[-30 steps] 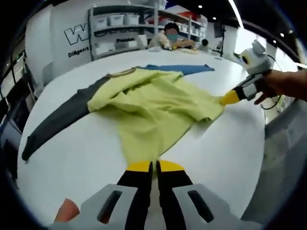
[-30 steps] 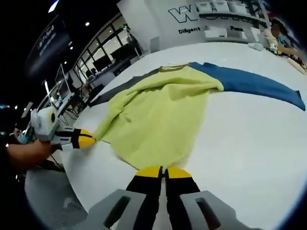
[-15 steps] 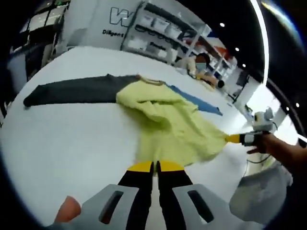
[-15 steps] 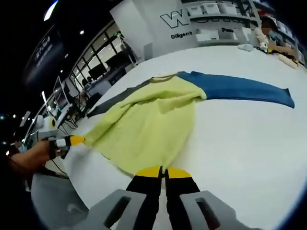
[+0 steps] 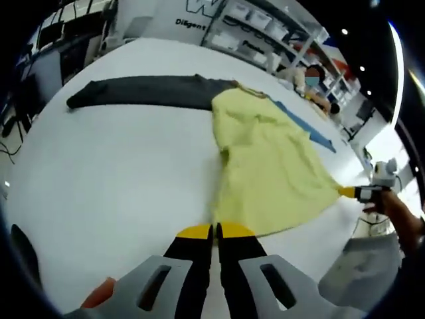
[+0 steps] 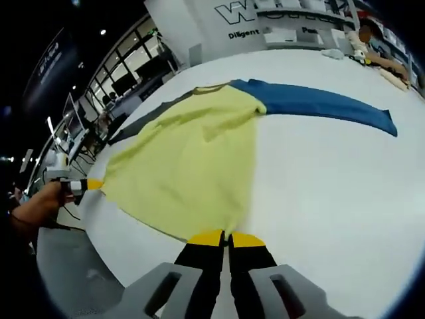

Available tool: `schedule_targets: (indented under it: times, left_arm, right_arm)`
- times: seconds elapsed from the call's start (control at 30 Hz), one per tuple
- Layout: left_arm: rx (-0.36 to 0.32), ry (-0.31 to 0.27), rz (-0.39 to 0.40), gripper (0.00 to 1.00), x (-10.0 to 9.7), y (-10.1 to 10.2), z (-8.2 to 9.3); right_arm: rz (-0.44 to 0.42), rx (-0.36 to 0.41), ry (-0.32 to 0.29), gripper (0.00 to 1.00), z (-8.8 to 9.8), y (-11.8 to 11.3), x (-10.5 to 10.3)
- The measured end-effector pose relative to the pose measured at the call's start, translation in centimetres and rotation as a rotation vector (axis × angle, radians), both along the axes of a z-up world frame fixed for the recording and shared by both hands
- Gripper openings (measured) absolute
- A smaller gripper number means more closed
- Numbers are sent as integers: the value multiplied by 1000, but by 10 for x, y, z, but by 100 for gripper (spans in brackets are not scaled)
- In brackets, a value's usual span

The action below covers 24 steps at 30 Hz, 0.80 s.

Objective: Fold the garment on the visible template until the final outline fits inside the template.

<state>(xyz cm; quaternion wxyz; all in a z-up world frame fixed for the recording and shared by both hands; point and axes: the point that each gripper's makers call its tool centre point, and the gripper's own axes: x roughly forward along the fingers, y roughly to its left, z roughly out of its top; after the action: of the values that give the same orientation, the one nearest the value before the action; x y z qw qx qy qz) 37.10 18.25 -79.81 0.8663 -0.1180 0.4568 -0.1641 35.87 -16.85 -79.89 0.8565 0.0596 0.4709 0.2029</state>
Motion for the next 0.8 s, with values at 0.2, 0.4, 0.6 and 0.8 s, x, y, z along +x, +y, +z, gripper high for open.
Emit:
schedule_targets:
  times: [0.2,0.4,0.6,0.8]
  left_arm:
    - [17,33,-56,0,-16,-1,-1]
    - [44,49,-110,0,-31,0,-2]
    - [86,60,-175,0,-50,1,-3]
    - [94,62,-201,0,-65,3,-3]
  right_arm:
    - [46,-20,36,0,-5,-2,-14]
    - [54,3,69,0,-5,-2,-26]
    - [89,12,106,0,-5,0,-47]
    - [117,29,124,0,1,3,-67]
